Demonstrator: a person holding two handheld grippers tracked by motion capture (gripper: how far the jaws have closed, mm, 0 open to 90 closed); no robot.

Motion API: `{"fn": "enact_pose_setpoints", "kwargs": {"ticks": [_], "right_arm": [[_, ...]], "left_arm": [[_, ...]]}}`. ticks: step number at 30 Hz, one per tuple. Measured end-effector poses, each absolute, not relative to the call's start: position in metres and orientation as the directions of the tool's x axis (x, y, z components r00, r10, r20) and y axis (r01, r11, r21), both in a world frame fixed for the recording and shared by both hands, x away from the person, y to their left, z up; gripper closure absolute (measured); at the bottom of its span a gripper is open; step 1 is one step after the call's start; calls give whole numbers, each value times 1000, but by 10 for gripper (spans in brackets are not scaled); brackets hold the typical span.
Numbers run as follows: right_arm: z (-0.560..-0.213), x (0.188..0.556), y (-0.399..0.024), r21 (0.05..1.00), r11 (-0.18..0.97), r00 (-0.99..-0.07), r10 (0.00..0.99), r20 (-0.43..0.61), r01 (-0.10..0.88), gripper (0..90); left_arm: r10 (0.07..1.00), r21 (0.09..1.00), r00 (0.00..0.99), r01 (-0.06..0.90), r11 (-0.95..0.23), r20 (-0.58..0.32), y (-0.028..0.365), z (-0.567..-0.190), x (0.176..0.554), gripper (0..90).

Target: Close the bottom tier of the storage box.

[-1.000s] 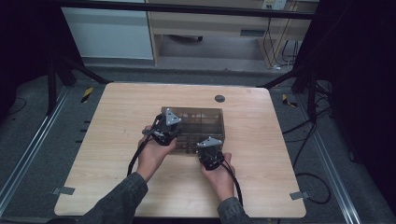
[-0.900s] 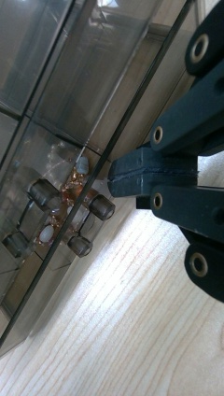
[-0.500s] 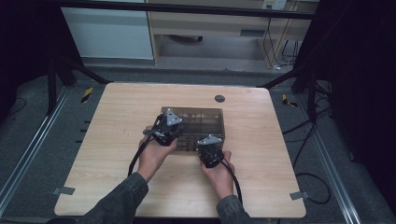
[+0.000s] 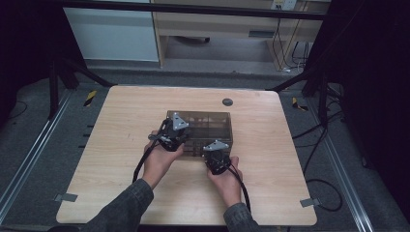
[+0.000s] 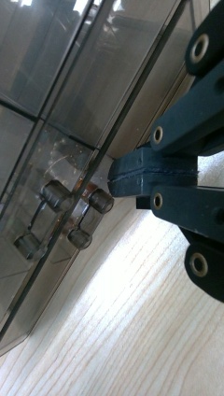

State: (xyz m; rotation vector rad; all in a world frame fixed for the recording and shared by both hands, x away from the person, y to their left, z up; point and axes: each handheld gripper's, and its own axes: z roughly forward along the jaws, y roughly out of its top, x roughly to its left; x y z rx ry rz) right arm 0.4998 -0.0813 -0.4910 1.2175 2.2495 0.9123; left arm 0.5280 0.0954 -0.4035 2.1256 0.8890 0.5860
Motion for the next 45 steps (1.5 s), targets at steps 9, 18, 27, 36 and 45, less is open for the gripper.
{"fn": "enact_pose_setpoints", "kwargs": {"ticks": [9,18,27,36,45], "right_arm": [[-490,499,-82,718,400,-527,848,-54,570,900],[-485,495,-83,731,389,-530,847,-45,560,900],[-479,488,-84,746,376,-535,844,-32,549,900],[-473,482,-89,770,367,-546,837,-30,521,885],[-467,475,-92,789,347,-547,837,-18,506,856]], "left_arm": [[746,778,655,405,-480,119,95,-403,528,900],[745,781,656,401,-479,120,99,-401,527,900],[747,789,655,398,-468,113,102,-399,526,900],[746,805,658,385,-451,104,106,-394,521,887],[740,825,664,356,-439,107,109,-387,514,799]]}}
